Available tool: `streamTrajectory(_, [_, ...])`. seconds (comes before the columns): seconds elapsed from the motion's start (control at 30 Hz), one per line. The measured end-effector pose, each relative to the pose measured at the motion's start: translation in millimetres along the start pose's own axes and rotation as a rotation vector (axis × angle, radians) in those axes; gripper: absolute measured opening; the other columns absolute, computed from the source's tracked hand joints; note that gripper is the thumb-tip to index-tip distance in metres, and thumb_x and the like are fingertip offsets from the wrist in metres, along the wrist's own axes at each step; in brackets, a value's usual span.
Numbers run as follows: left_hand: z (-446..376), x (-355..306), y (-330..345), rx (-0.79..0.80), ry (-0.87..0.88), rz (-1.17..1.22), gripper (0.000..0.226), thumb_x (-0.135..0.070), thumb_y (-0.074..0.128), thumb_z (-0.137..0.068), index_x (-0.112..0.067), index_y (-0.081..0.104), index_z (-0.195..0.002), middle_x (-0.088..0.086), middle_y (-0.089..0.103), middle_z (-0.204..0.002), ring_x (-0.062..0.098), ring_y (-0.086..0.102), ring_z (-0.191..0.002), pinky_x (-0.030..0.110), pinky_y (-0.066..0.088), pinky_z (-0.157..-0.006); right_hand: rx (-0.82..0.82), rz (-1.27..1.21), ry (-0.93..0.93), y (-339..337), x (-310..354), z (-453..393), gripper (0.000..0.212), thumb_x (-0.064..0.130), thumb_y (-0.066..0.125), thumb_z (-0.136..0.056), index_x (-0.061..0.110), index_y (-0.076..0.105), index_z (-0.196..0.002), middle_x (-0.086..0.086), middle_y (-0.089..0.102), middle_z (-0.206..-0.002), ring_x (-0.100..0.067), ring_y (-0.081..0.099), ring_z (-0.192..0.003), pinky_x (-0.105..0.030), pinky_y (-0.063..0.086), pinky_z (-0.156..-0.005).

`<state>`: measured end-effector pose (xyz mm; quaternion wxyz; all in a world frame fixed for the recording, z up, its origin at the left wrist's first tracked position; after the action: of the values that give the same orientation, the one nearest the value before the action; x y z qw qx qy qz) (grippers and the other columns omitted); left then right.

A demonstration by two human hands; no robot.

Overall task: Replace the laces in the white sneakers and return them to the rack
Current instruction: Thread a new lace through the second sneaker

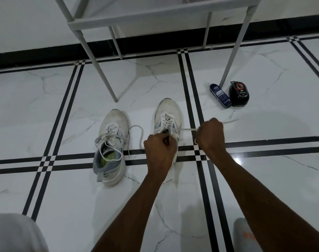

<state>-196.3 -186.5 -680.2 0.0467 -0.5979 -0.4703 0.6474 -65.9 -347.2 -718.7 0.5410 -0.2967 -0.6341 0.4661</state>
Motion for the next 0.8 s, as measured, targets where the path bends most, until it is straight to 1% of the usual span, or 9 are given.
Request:
streamTrajectory(0.03, [0, 1, 0, -0.004, -0.001, -0.001, 0.033, -0.025, 0.059, -0.09, -0.012, 0.059, -0.06, -0.005, 0.047, -0.048, 0.017, 0.049, -0.049, 0.037, 0.048, -0.062, 0.024, 0.084, 0.098, 0, -17, 5, 0.017, 0.019, 0.074, -0.084, 0.004, 0.07, -0.09, -0.014, 0.062, -0.096, -0.028, 0.062, -0.091, -0.031, 0.048, -0.073])
streamTrajectory(0.1, [0, 1, -2, -0.014, 0.003, 0.01, 0.034, -0.025, 0.061, -0.089, -0.014, 0.055, -0.057, -0.006, 0.044, -0.047, 0.017, 0.048, -0.049, 0.035, 0.047, -0.06, 0.005, 0.018, 0.171, -5, -27, 17, 0.02, 0.02, 0.076, -0.084, 0.004, 0.069, -0.093, -0.018, 0.058, -0.106, -0.031, 0.06, -0.095, -0.039, 0.054, -0.081])
streamTrajectory(0.17, [0, -4, -6, -0.056, 0.003, 0.048, 0.034, -0.025, 0.065, -0.088, -0.016, 0.053, -0.058, -0.009, 0.044, -0.049, 0.014, 0.048, -0.05, 0.027, 0.042, -0.059, -0.046, -0.174, 0.145, -12, -15, 22, 0.027, 0.027, 0.07, -0.09, 0.002, 0.07, -0.084, -0.018, 0.065, -0.093, -0.029, 0.064, -0.082, -0.04, 0.056, -0.077])
streamTrajectory(0.27, [0, -2, -19, -0.196, -0.069, 0.123, 0.025, -0.027, 0.07, -0.09, -0.015, 0.059, -0.071, -0.009, 0.052, -0.064, 0.011, 0.053, -0.065, 0.02, 0.041, -0.064, 0.211, -0.483, 0.273, 11, 9, 22, 0.056, 0.049, 0.063, -0.092, -0.003, 0.073, -0.076, -0.017, 0.073, -0.074, -0.029, 0.07, -0.07, -0.041, 0.058, -0.074])
streamTrajectory(0.37, [-4, 22, -28, -0.271, -0.235, 0.113, 0.023, -0.032, 0.071, -0.09, -0.012, 0.065, -0.08, 0.002, 0.061, -0.076, 0.021, 0.06, -0.077, 0.037, 0.05, -0.073, 0.394, -0.717, 0.44, 32, 25, 27, 0.063, 0.062, 0.063, -0.086, 0.0, 0.073, -0.082, -0.012, 0.075, -0.076, -0.023, 0.067, -0.066, -0.032, 0.049, -0.057])
streamTrajectory(0.53, [-12, 57, -19, -0.17, -0.461, 0.183, 0.041, -0.053, 0.07, -0.087, -0.013, 0.077, -0.091, 0.004, 0.072, -0.076, 0.017, 0.069, -0.075, 0.035, 0.057, -0.078, 0.356, -1.063, 0.462, 30, 51, 22, 0.027, 0.038, 0.071, -0.09, 0.012, 0.071, -0.091, 0.001, 0.063, -0.073, -0.01, 0.054, -0.062, -0.02, 0.041, -0.05])
streamTrajectory(0.6, [-14, 67, -12, -0.13, -0.527, 0.267, 0.044, -0.056, 0.073, -0.084, -0.015, 0.081, -0.098, 0.003, 0.076, -0.082, 0.016, 0.071, -0.081, 0.036, 0.059, -0.083, 0.349, -1.094, 0.444, 32, 59, 20, 0.023, 0.033, 0.072, -0.09, 0.013, 0.069, -0.079, 0.001, 0.06, -0.065, -0.01, 0.052, -0.059, -0.02, 0.041, -0.05])
streamTrajectory(0.67, [-17, 71, -4, -0.093, -0.567, 0.378, 0.039, -0.052, 0.08, -0.079, -0.017, 0.082, -0.095, -0.001, 0.078, -0.083, 0.014, 0.073, -0.082, 0.036, 0.06, -0.084, 0.323, -1.063, 0.426, 34, 60, 20, 0.028, 0.033, 0.072, -0.09, 0.013, 0.066, -0.071, -0.003, 0.061, -0.065, -0.015, 0.054, -0.063, -0.024, 0.045, -0.055])
streamTrajectory(0.8, [-27, 77, 3, -0.051, -0.658, 0.558, 0.03, -0.031, 0.088, -0.076, -0.006, 0.078, -0.089, 0.007, 0.077, -0.086, 0.024, 0.074, -0.085, 0.04, 0.061, -0.086, 0.292, -1.137, 0.438, 34, 55, 23, 0.023, 0.024, 0.069, -0.093, 0.001, 0.072, -0.089, -0.008, 0.066, -0.079, -0.015, 0.06, -0.072, -0.021, 0.051, -0.057])
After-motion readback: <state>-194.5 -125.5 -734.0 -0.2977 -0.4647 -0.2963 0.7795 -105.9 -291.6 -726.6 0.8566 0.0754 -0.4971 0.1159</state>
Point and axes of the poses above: each hand's wrist, its own z-axis away from the middle knuckle, its own y-axis out of the palm, x = y × z, the point moved 9 cm from there along -z, towards the middle knuckle
